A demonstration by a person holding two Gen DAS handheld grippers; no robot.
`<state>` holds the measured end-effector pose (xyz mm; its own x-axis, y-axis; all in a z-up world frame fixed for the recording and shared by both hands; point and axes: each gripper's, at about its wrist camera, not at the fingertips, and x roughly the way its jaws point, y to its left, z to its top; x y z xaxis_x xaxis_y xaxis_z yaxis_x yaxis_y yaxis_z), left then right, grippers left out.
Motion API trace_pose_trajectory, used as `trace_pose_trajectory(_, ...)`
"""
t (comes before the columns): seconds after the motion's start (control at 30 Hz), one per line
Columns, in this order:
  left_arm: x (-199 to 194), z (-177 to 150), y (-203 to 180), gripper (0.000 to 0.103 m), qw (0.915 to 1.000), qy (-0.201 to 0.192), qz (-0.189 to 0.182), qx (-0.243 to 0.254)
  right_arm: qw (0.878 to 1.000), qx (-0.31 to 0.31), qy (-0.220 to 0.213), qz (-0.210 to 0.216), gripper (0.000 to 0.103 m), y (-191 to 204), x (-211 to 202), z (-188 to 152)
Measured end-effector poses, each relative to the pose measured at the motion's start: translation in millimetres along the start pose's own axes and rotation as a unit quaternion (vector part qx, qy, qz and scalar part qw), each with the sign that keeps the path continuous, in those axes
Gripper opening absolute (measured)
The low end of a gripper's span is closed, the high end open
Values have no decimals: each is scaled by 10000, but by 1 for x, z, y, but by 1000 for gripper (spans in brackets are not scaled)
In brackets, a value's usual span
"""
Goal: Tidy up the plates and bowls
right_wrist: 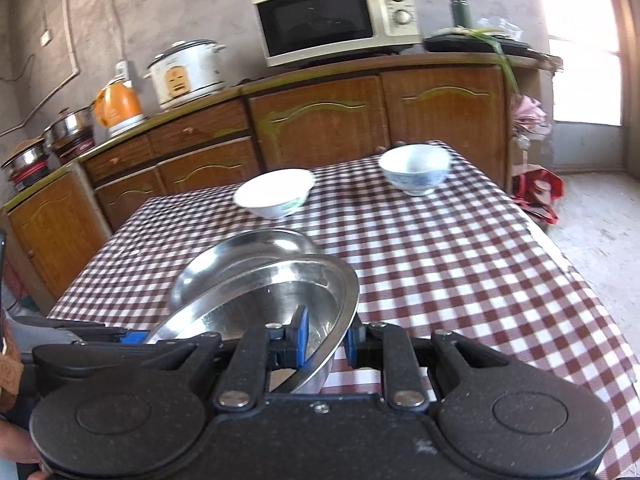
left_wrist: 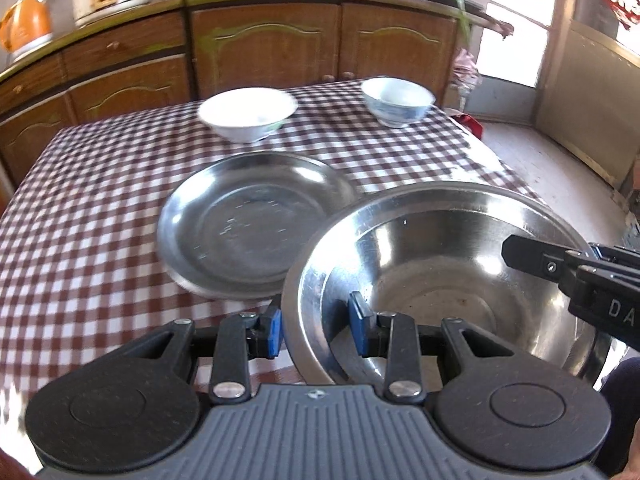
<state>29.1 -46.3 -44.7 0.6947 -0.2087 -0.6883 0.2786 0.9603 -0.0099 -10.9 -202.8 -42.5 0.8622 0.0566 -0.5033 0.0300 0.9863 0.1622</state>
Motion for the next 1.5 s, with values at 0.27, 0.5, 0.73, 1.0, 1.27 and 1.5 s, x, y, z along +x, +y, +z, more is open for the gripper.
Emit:
trace_pose_trajectory(0.27,20,10,-39,33,9990,-54,-187,405,9983,392,25,-425,24,-45,2,-5)
trace_pose_trajectory(0.5,40,10,-64,33,9971,-34,-302,697,9954,645,80,-710,24,-77,9,-9)
trace_pose_trajectory(0.73,53,13,-82,33,9957,-85,-377,845,9924,755,123,-960,24,-100,16,-12)
trace_pose_trajectory(1.0,68,11,-91,33,9956,-46,-373,864,9909,703,224,-1122,24,-113,32,-11)
trace_pose_trajectory(1.27,75,11,-91,33,9959,-15,-479,763,9895,607,397,-1246,32,-117,44,-12)
trace_pose_trajectory(1.5,80,7,-90,35,9961,87,-603,645,9881,562,465,-1357,45,-114,45,-12)
